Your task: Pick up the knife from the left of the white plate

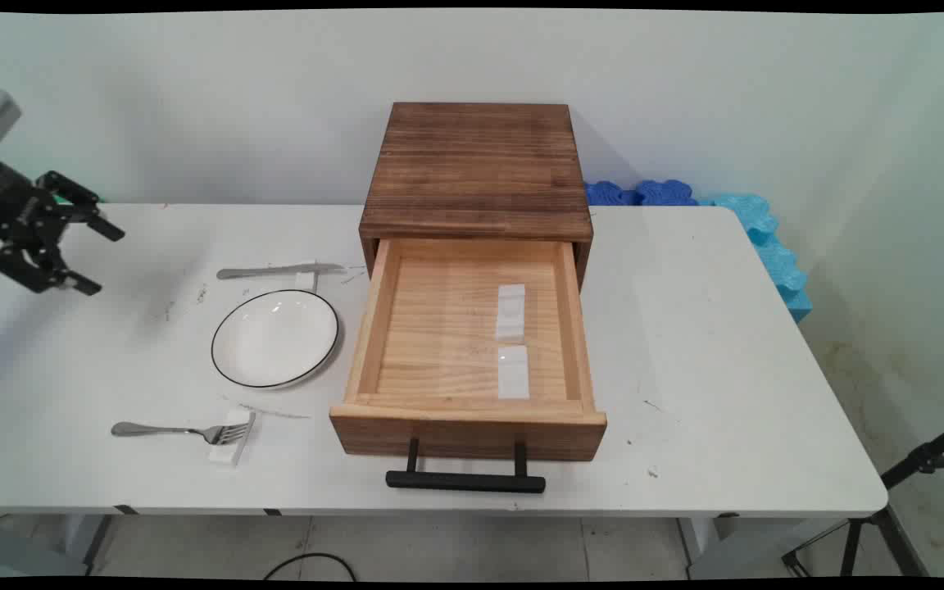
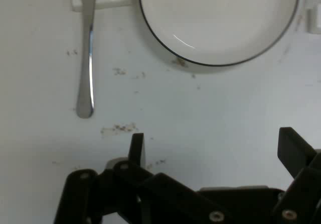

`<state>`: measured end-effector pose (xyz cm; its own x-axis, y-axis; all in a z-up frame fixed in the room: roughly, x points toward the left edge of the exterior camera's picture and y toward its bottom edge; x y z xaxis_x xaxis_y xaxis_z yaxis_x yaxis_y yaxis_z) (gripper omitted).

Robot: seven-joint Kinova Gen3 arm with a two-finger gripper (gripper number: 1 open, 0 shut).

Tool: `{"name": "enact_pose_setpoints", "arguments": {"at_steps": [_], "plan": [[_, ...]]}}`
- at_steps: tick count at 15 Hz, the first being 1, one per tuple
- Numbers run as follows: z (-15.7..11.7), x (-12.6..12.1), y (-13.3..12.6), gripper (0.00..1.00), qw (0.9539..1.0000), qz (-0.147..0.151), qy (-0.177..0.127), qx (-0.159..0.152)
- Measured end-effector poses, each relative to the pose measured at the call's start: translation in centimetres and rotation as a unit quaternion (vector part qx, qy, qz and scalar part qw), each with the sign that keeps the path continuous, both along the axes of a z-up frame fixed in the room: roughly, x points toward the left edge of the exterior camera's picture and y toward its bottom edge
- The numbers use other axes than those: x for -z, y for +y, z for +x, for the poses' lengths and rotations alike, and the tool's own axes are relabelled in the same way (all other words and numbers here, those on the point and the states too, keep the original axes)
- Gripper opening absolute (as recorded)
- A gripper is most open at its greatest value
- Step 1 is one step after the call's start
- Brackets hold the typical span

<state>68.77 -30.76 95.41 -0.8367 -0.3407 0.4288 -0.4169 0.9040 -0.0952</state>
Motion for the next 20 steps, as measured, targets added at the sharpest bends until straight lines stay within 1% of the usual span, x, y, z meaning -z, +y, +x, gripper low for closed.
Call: {"name": "enact_pose_setpoints", "arguments": {"at_steps": [5,10,15,20], "plan": [[-1.5,1.5,-3.4,1.00,0.9999,-0.007,-0.010,-0.005],[-2.8,3.7,-7.5,1.00,0.9997,-0.010,-0.019,-0.013],[-4.0,5.7,-10.9,1.00,0.9996,-0.004,-0.025,-0.010],[-5.2,7.9,-13.8,1.00,0.9994,0.006,-0.035,0.001]]}}
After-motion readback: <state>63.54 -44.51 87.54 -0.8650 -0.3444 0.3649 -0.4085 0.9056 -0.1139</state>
